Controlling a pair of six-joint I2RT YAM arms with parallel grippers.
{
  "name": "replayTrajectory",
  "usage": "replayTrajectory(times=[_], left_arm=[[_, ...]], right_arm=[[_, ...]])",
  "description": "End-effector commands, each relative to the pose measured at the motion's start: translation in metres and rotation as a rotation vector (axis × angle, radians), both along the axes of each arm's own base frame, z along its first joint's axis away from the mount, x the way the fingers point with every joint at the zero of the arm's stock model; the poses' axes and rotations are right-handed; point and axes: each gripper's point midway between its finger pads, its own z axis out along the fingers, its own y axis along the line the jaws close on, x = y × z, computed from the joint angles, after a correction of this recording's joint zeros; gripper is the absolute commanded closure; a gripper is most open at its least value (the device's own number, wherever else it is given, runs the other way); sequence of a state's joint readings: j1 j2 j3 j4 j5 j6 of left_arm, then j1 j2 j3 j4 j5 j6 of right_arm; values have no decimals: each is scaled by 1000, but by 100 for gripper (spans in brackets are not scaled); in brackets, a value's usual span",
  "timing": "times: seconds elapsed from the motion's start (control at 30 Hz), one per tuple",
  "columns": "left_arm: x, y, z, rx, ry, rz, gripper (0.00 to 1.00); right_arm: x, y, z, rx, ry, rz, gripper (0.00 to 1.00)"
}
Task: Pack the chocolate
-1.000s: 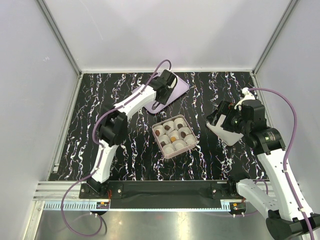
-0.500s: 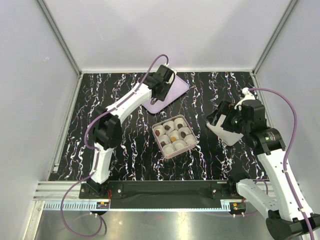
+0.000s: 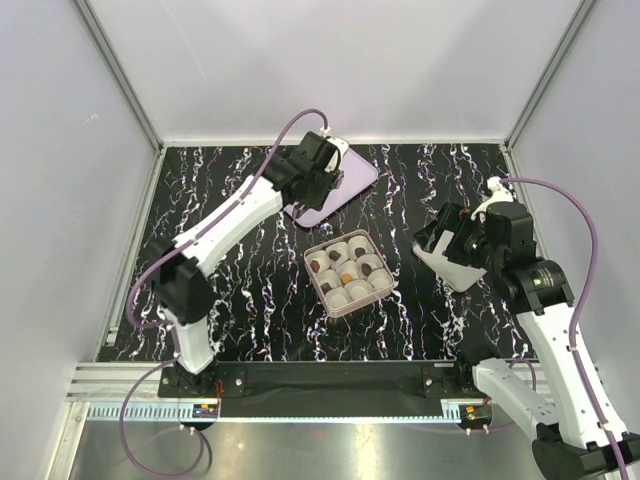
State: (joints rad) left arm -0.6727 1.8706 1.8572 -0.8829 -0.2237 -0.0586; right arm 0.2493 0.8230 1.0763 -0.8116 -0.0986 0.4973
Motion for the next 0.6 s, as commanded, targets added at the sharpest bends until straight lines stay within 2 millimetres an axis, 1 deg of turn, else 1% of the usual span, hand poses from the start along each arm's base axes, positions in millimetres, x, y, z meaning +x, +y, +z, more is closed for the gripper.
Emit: replayTrajectory(times=[0.0,0.03,0.07,0.1,0.13,0.17,0.2,0.23,0.27,0.3,0.33,0.37,0.4,0.43,0.5,0.57], left_arm=[[-44,-13,41,-116,-8,-92,64],[-56,-18,41,-120,-1,-117,64],[-68,-17,33,-109,26,-129,64],[-82,-19,41,-139,27,-159,64],[-97,-23,32,-140,57,-186,64],[-107,-25,32,-151,67,-205,64],[-124,-30,39,-179,69,-237,64],[-132,-31,38,-189,74,-248,64],[-145,-31,36,-204,91,-272,64],[-153,-34,35,-223,100,-277,64],[-164,-38,29,-229,109,-299,64],[-174,-42,33,-262,118,-327,64],[-180,-45,32,-281,127,-332,64],[-187,-50,27,-290,132,-350,64],[-195,-54,25,-310,140,-360,64],[-198,-57,18,-315,152,-366,64]], right_arm=[[-4,0,19,18,-42,2,0],[-7,-1,19,14,-39,0,0],[-7,-3,21,9,-47,-8,0],[-8,-5,22,4,-52,-10,0],[-11,-7,24,4,-56,-16,0],[-12,-8,25,0,-59,-21,0],[-15,-8,26,0,-57,-21,0],[-15,-9,26,1,-55,-24,0],[-16,-9,28,2,-56,-23,0],[-18,-9,29,6,-58,-25,0],[-19,-10,30,8,-59,-29,0],[-19,-10,30,10,-58,-30,0],[-21,-10,31,12,-59,-33,0],[-21,-11,32,12,-61,-38,0],[-22,-11,32,16,-57,-41,0],[-22,-11,34,19,-60,-40,0]])
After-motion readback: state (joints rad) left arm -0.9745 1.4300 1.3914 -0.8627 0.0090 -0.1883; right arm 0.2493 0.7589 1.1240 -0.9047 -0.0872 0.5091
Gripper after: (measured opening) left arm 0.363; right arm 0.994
